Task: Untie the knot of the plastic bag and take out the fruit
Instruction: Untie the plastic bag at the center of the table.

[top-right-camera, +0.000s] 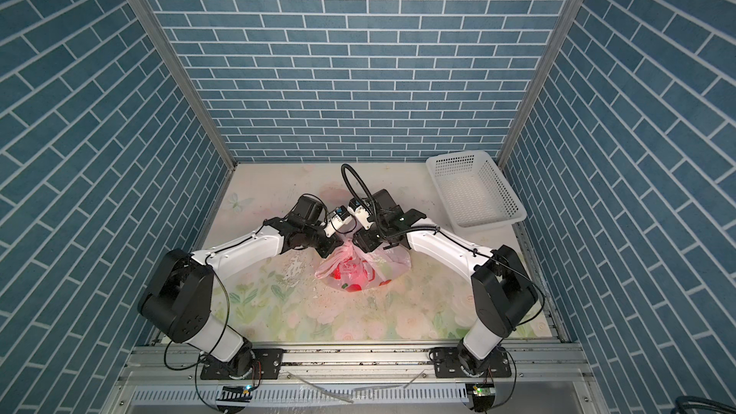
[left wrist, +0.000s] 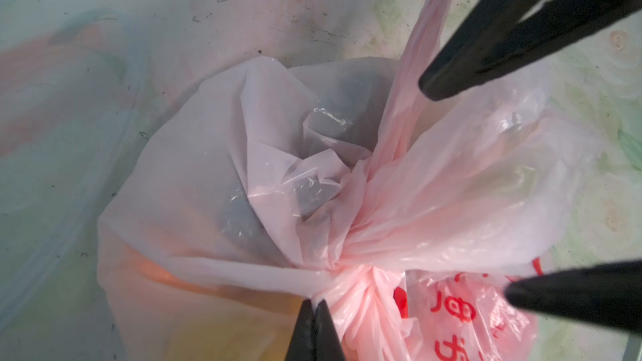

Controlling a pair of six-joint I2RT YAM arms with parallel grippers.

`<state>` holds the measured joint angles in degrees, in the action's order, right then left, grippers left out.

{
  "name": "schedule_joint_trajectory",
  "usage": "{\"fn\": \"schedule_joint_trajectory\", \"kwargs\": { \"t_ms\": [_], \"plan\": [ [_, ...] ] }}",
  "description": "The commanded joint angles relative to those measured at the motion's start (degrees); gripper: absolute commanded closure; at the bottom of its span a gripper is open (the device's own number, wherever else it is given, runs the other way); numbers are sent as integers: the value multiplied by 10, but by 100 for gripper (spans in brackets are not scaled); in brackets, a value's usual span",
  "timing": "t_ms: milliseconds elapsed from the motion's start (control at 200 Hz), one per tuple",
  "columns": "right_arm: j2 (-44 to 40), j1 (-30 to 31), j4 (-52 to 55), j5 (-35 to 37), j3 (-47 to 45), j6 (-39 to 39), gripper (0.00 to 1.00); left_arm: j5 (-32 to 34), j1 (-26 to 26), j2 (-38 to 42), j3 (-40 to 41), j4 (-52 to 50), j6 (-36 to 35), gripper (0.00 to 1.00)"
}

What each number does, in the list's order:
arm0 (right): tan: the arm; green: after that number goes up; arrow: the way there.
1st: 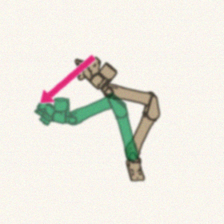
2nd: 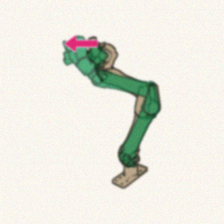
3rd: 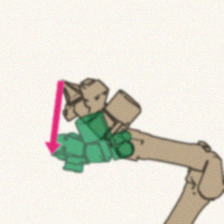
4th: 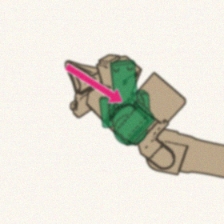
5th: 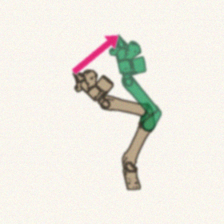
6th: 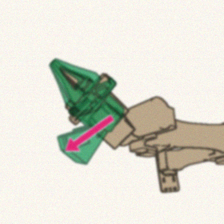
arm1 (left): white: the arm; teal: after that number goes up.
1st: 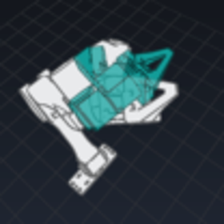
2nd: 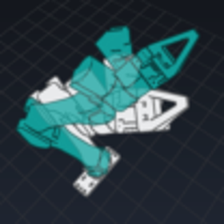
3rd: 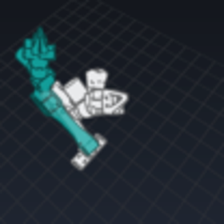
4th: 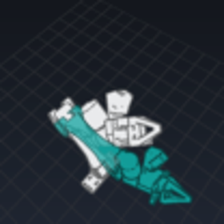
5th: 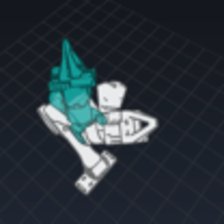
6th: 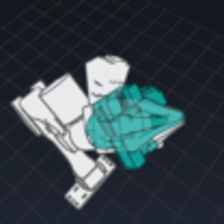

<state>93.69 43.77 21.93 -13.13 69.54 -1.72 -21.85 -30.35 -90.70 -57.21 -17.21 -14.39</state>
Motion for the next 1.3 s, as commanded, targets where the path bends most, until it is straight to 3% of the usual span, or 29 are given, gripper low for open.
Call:
{"fn": "schedule_joint_trajectory", "kwargs": {
  "t_ms": [0, 180, 360, 470, 635, 835, 1295],
  "plan": [
    [9, -3, -16, -10, -21, -12, 42, 9, -4, 35, 13, 0, 1, 100],
    [14, -4, -31, -33, -28, -11, 43, 12, -4, 76, 36, 26, 18, 100],
    [21, -5, -42, -55, -27, -15, 51, 7, -3, 89, 47, 45, 27, 100],
    [24, -5, -47, -57, -27, -18, 66, 8, -3, 93, 50, 49, 28, 100],
    [18, -10, -48, -60, -30, -19, 100, 21, -4, 103, 55, 46, 29, 100],
    [-9, -24, -32, -54, -41, -13, 100, 34, 8, 133, 68, 47, 44, 100],
    [-165, -110, -8, 13, -144, -60, 100, 34, 65, 193, 95, 38, 90, 100]
  ]
}}
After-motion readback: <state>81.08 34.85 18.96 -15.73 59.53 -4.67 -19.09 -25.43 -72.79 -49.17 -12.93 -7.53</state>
